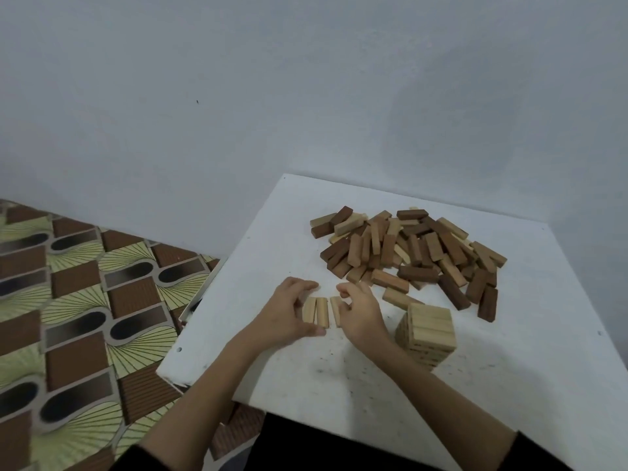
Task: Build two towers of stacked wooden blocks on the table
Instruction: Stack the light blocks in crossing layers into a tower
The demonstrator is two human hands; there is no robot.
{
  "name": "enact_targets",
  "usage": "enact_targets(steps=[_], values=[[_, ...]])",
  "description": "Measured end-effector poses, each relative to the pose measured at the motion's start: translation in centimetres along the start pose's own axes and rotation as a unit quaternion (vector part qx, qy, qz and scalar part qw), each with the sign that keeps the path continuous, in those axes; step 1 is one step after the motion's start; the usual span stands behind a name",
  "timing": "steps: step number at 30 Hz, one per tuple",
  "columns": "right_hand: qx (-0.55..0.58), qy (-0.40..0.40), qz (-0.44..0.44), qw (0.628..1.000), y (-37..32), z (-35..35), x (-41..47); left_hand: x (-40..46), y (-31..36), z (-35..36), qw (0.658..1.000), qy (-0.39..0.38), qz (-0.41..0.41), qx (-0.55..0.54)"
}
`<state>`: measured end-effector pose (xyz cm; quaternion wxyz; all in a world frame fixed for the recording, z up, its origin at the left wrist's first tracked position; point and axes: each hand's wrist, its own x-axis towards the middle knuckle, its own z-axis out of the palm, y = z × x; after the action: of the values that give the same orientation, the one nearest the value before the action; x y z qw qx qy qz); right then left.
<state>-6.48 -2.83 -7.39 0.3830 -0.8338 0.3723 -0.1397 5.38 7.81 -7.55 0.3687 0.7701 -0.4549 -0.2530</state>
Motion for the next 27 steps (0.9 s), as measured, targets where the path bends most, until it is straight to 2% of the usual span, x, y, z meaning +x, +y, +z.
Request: enact_targets(steps=[3, 6, 11, 27], values=[[0.021, -0.021, -0.051, 0.998, 0.5, -0.1, -0.7, -0.2, -0.2, -0.2, 0.999, -0.046, 0.016, 0.014], [0.055, -0.048, -0.076, 0.994, 0.9, -0.1, -1.2, -0.4, -0.4, 0.0, 0.999, -0.027, 0.041, 0.002], [0.042, -0.06, -0.131, 0.989, 1.6, 0.6, -1.5, -0.7, -0.8, 0.7, 0.998, 0.012, 0.049, -0.039], [0.055, -0.065, -0.122, 0.989, 2.2, 1.0, -1.3, -0.8, -0.9, 1.0, 0.997, 0.023, 0.036, -0.06]])
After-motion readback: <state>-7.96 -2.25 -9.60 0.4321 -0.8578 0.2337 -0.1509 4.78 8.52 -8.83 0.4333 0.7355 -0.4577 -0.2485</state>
